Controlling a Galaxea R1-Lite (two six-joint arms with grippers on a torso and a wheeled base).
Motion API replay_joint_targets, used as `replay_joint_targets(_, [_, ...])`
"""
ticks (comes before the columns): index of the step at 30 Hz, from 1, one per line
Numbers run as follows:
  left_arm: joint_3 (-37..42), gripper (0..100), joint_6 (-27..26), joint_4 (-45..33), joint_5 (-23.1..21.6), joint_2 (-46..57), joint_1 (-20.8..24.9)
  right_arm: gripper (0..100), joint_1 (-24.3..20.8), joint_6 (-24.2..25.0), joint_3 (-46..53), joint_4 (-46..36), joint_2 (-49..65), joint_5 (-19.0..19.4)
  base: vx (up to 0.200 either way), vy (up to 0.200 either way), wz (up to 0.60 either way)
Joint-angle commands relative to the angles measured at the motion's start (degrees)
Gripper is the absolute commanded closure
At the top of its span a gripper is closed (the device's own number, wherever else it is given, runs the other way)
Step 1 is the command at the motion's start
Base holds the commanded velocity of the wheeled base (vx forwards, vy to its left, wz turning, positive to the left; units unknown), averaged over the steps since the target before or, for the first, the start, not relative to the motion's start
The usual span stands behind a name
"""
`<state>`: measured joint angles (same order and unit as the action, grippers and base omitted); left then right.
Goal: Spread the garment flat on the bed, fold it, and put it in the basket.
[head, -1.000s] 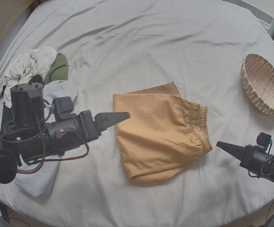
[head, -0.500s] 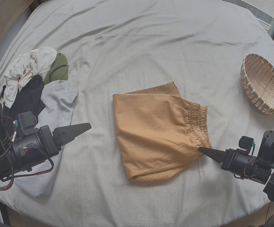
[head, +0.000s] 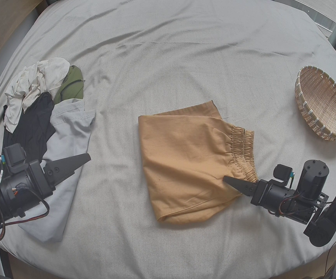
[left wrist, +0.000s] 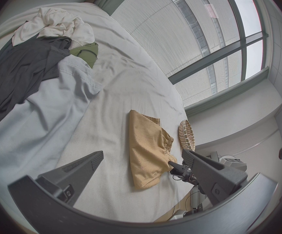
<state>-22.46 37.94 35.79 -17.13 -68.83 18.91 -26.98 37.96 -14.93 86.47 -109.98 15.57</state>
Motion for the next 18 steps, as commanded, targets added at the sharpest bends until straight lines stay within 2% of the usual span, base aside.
replay_joint_targets(1, [2.24, 0, 0.03, 1.03, -0.01, 1.42, -0.63, 0, -2.03, 0.97, -2.03, 1.69, -1.64, -0.19, 0.0, 0.0, 0.0])
replay_joint_targets(8, [4.88, 0, 0.3, 3.06, 0.08, 1.15, -0.63, 0, -3.08, 1.94, -2.47, 1.69, -3.04, -2.65, 0.0, 0.0, 0.0])
replay_joint_targets(12, [4.96, 0, 0.38, 3.06, 0.08, 1.06, -0.63, 0, -2.99, 1.94, -2.29, 1.69, -3.04, -2.65, 0.0, 0.0, 0.0])
replay_joint_targets(13, [4.96, 0, 0.38, 3.06, 0.08, 1.06, -0.63, 100, -2.99, 1.94, -2.38, 1.77, -2.96, -2.74, 0.0, 0.0, 0.0])
replay_joint_targets(18, [5.05, 0, 0.56, 2.97, -0.01, 0.71, -0.54, 100, -3.08, 1.94, -1.94, 1.77, -2.78, -2.74, 0.0, 0.0, 0.0])
